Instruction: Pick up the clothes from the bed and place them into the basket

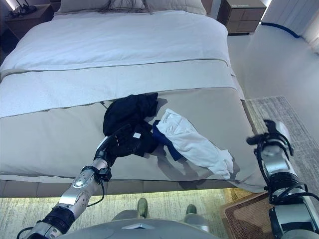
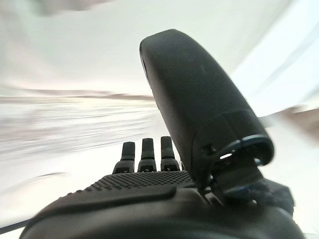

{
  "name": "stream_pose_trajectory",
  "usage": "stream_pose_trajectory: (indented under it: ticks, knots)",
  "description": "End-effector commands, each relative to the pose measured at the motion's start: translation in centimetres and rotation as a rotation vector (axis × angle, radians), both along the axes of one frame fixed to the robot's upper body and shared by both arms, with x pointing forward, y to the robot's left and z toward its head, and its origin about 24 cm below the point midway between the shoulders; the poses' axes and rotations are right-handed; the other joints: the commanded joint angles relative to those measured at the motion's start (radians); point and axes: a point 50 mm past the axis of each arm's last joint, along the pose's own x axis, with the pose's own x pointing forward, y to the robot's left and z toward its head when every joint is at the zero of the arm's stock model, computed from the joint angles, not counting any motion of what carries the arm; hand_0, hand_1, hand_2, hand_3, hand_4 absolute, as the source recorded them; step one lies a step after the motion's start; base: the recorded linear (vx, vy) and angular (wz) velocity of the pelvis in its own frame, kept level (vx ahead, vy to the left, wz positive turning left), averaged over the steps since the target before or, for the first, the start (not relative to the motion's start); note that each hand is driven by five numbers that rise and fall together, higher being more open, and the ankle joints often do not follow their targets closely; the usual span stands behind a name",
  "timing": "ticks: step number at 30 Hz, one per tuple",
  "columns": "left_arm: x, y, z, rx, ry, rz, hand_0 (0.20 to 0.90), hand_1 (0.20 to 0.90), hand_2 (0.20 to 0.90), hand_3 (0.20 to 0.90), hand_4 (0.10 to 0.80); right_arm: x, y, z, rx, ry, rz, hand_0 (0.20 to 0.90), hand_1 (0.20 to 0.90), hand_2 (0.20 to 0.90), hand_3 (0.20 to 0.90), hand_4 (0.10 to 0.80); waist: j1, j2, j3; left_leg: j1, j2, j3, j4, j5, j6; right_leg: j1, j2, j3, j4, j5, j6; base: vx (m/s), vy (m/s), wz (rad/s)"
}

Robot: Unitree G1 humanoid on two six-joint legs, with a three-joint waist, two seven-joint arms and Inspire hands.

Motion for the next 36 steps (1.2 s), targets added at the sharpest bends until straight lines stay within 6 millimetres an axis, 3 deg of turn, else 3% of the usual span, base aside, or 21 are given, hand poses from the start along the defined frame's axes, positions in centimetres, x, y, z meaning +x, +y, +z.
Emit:
stream_pose_trajectory:
  ticks: [1,4,11,14,19,22,33,34,35,36]
  knots:
    - [1.4,-1.2,3.6,-0.051,-0.218,-0.035,0.9,0.9,0.9,0.9,0.8,3.1,1.8,6.4,-0.157,-0.232,0.206,0.9,0.9,0.9,0.9,0.8,0.024,-0.003,-0.029,-0.036,-0.009,-0.008,0.07,-0.122,0.018,-0.099,-0.012,0.03,0.059,0.029,0.008,0.068,0.005,0.02]
    - [0.8,-1.3,3.1,-0.051,-0.209,-0.032,0.9,0.9,0.9,0.9,0.8,3.1,4.6,5.0,-0.128,-0.216,0.339,0.9,0.9,0.9,0.9,0.8,0.031,0.001,-0.029,-0.041,-0.011,-0.018,0.067,-0.117,0.017,-0.1,-0.014,0.021,0.062,0.026,0.007,0.057,0.002,0.04]
    - [0.7,-1.3,3.5,-0.057,-0.222,-0.08,0.9,0.9,0.9,0.9,0.8,3.8,6.8,3.1,-0.141,-0.148,0.408,0.9,0.9,0.9,0.9,0.8,0.063,0.018,-0.006,-0.073,-0.012,-0.039,0.087,-0.116,0.014,-0.123,-0.026,-0.005,0.087,0.015,0.001,0.036,0.0,0.12]
    - [1.7,-1.5,5.1,-0.071,-0.289,-0.117,0.9,0.9,0.9,0.9,0.8,5.0,6.8,4.2,-0.21,-0.137,0.392,0.9,0.9,0.9,0.9,0.8,0.076,0.034,0.047,-0.143,-0.017,-0.049,0.176,-0.129,0.011,-0.176,-0.04,-0.018,0.152,-0.005,-0.011,-0.143,0.008,0.16]
    - [4.0,-2.4,8.8,-0.126,-0.439,-0.151,0.9,0.9,0.9,0.9,0.8,7.5,5.5,7.9,-0.383,-0.126,0.347,0.9,0.9,0.9,0.9,0.8,0.089,0.07,0.185,-0.303,-0.024,-0.059,0.386,-0.174,0.015,-0.317,-0.074,-0.043,0.332,-0.046,-0.04,-0.261,0.029,0.12]
    - [4.6,-3.1,9.5,-0.146,-0.46,-0.141,0.9,0.9,0.9,0.9,0.8,8.2,5.5,8.8,-0.404,-0.112,0.344,0.9,0.9,0.9,0.9,0.8,0.093,0.078,0.238,-0.377,-0.032,-0.061,0.492,-0.206,0.025,-0.386,-0.08,-0.04,0.437,-0.078,-0.061,-0.144,0.016,0.07]
    - [4.6,-4.5,9.5,-0.182,-0.461,-0.153,0.9,0.9,0.9,0.9,0.8,8.8,5.2,9.2,-0.415,-0.109,0.321,0.9,0.9,0.9,0.9,0.8,0.104,0.101,0.324,-0.503,-0.062,-0.07,0.675,-0.266,0.046,-0.497,-0.097,-0.043,0.636,-0.147,-0.099,-0.08,0.007,0.07]
    - [4.6,-4.6,9.5,-0.185,-0.461,-0.156,0.9,0.9,0.9,0.9,0.8,8.7,5.2,9.0,-0.421,-0.104,0.321,0.836,0.836,0.836,0.826,0.726,0.105,0.104,0.324,-0.509,-0.065,-0.071,0.678,-0.265,0.046,-0.503,-0.098,-0.043,0.642,-0.149,-0.101,-0.034,0.012,0.08]
    - [4.5,-4.6,9.5,-0.185,-0.462,-0.157,0.9,0.9,0.9,0.9,0.8,8.7,5.1,9.0,-0.42,-0.103,0.32,0.82,0.82,0.82,0.807,0.707,0.105,0.105,0.324,-0.511,-0.065,-0.071,0.678,-0.265,0.046,-0.505,-0.098,-0.043,0.644,-0.149,-0.101,-0.04,0.012,0.05]
    - [4.4,-4.6,9.4,-0.184,-0.463,-0.157,0.9,0.9,0.9,0.9,0.8,8.8,5.1,9.0,-0.422,-0.105,0.323,0.658,0.658,0.658,0.617,0.517,0.106,0.106,0.324,-0.515,-0.064,-0.07,0.682,-0.264,0.047,-0.511,-0.097,-0.04,0.65,-0.151,-0.103,-0.039,0.009,0.04]
